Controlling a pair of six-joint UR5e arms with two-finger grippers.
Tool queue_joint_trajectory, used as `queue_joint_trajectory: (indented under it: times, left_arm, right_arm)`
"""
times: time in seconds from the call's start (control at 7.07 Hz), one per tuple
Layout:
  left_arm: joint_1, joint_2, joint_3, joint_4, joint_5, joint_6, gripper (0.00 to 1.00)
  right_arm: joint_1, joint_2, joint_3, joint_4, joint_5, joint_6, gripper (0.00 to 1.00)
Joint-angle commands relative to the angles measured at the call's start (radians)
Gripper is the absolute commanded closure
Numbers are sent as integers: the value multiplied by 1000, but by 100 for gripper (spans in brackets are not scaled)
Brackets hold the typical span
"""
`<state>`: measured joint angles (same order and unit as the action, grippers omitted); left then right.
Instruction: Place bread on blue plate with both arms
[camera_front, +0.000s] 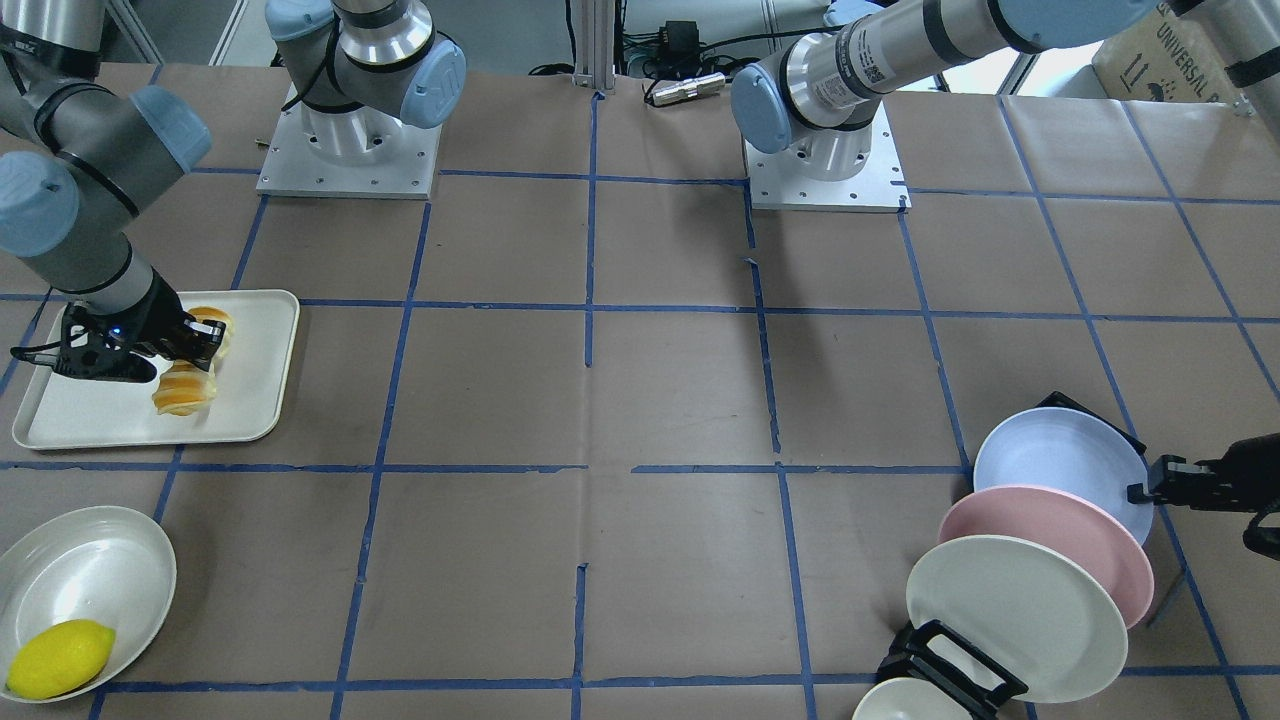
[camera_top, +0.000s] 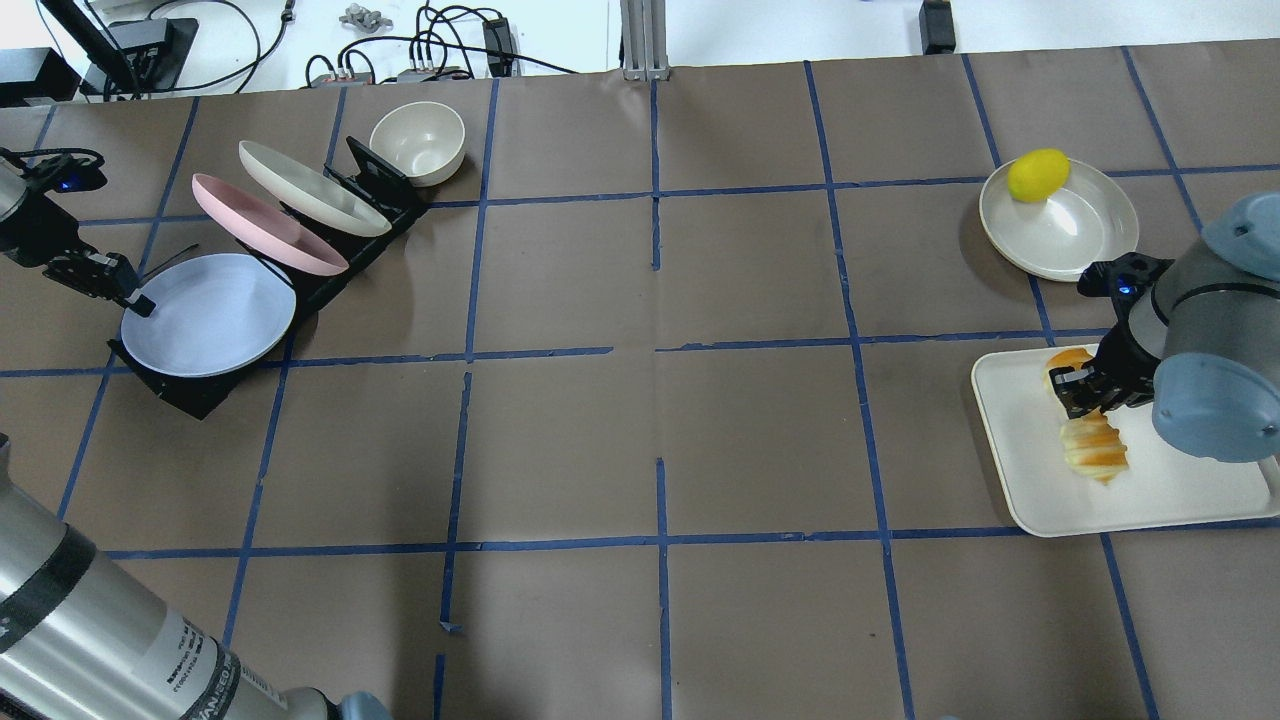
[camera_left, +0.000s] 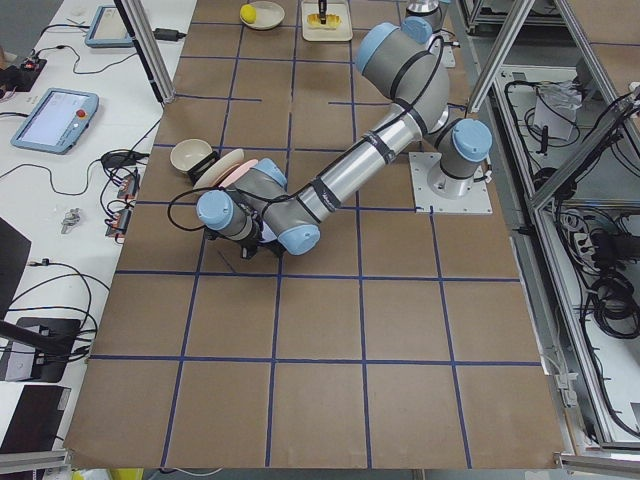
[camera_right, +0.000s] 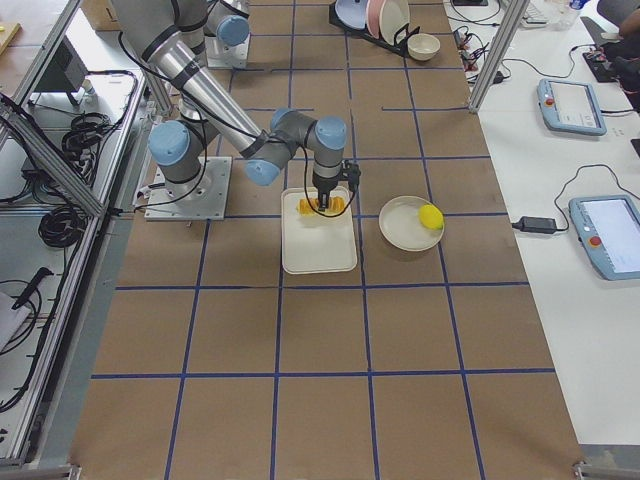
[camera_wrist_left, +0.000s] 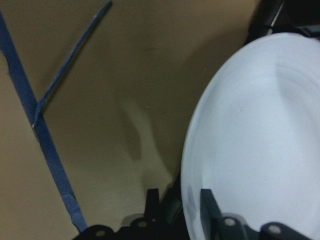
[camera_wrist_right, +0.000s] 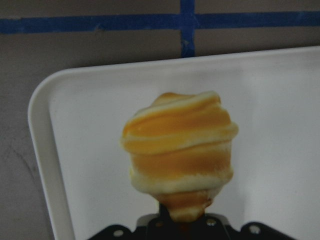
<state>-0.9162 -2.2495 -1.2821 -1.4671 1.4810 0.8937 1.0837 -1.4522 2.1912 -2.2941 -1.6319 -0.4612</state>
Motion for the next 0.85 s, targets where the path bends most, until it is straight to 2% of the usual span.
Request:
queue_joint_trajectory:
  times: [0.0,0.57,0.71]
  left_arm:
    - [-6,20,9,-15,-1,-27,87]
    - [-22,86,17,-87,2,-83,87]
    - [-53,115,17,-114,5,-90,87]
  right_arm:
    - [19,-112,-48,144,3,9,87]
    - [119,-155,-345,515,6,83,87]
    - [157,-155,-396,557,-8,132,87]
